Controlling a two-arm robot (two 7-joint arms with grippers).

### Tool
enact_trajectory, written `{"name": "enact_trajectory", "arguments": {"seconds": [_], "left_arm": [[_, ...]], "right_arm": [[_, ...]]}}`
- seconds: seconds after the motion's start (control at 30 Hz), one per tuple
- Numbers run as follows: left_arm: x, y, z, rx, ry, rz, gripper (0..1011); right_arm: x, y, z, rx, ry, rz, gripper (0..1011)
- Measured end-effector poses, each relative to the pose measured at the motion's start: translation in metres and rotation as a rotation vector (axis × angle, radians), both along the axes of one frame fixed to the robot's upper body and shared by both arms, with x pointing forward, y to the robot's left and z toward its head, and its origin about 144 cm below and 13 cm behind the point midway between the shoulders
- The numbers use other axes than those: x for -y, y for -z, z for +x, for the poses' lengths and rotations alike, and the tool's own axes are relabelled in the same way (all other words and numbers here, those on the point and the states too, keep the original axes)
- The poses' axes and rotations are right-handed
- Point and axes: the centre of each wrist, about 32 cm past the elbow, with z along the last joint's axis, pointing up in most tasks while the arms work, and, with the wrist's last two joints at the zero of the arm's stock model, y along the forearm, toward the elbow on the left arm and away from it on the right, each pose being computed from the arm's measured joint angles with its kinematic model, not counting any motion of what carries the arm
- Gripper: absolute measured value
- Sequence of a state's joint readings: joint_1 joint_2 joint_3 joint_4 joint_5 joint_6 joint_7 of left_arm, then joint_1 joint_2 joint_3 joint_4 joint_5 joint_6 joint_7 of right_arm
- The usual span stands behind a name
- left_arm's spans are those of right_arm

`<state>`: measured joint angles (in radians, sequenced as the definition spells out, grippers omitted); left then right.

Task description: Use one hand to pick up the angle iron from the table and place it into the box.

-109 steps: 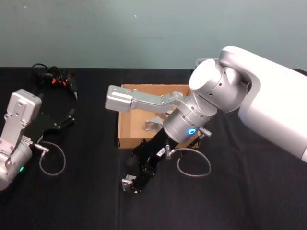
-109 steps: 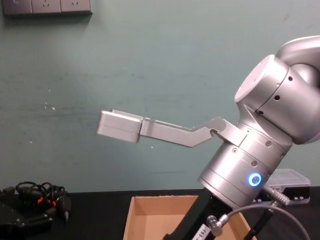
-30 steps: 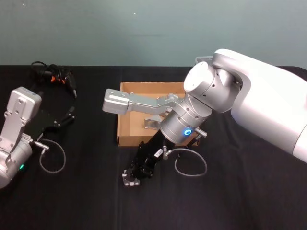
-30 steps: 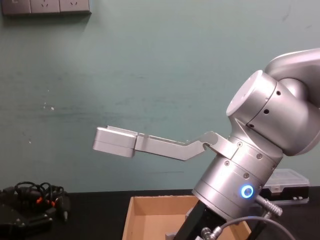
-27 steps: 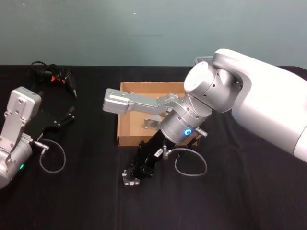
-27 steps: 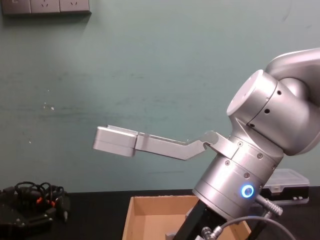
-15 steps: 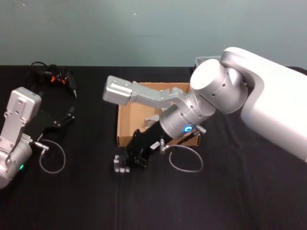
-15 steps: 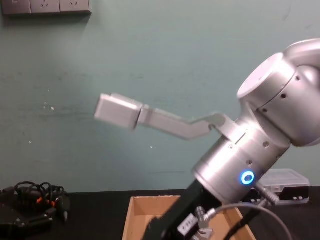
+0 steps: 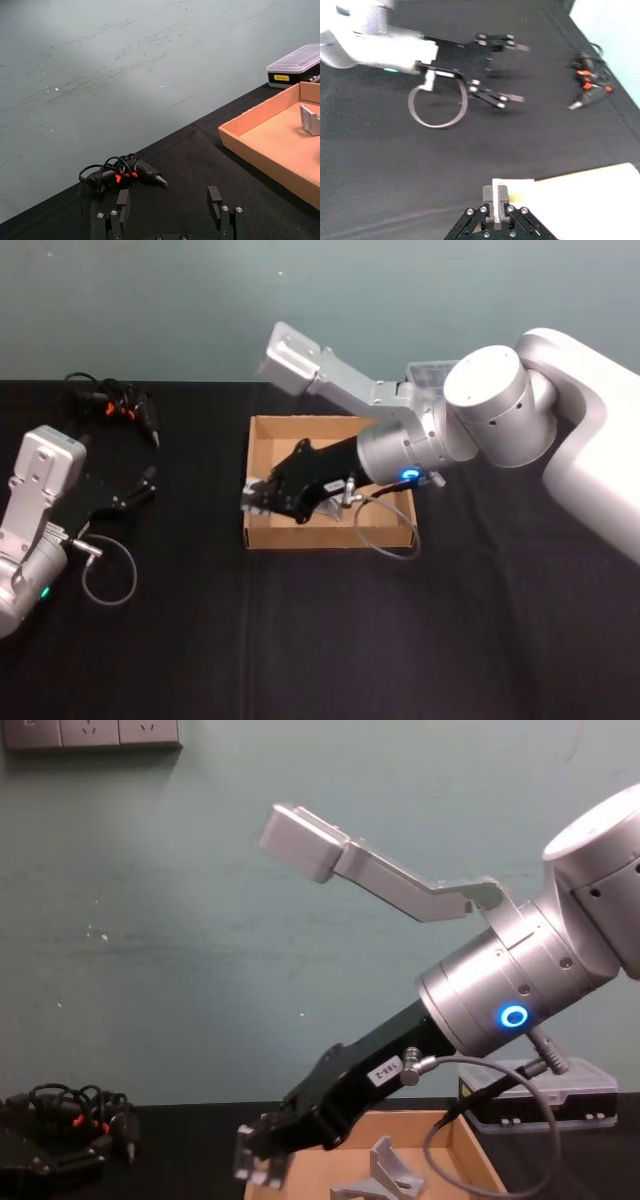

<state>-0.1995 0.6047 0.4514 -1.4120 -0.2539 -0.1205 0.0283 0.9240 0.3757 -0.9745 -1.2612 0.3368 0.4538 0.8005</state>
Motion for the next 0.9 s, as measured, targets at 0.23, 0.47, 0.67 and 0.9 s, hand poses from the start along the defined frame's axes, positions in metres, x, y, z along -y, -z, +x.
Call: {"name": "enact_trajectory", "arguments": {"seconds": [0.23, 0.47, 0.67, 0.9], "left_arm": [[0.0, 0.0, 0.0, 0.0, 0.0, 0.0, 1011], [0.0, 0.0, 0.0, 0.0, 0.0, 0.0, 1011], [0.0, 0.0, 0.0, 0.0, 0.0, 0.0, 1011], [0.0, 0.0, 0.0, 0.0, 0.0, 0.0, 1011]], "right_arm": [[0.006, 0.006, 0.015, 0.01, 0.077, -0.036, 57], [0.005, 0.011, 0.033, 0.011, 0.136, -0.083, 57], [0.007, 0.017, 0.047, 0.009, 0.182, -0.094, 57], [0.008, 0.023, 0.055, 0.016, 0.215, -0.092, 57]]}}
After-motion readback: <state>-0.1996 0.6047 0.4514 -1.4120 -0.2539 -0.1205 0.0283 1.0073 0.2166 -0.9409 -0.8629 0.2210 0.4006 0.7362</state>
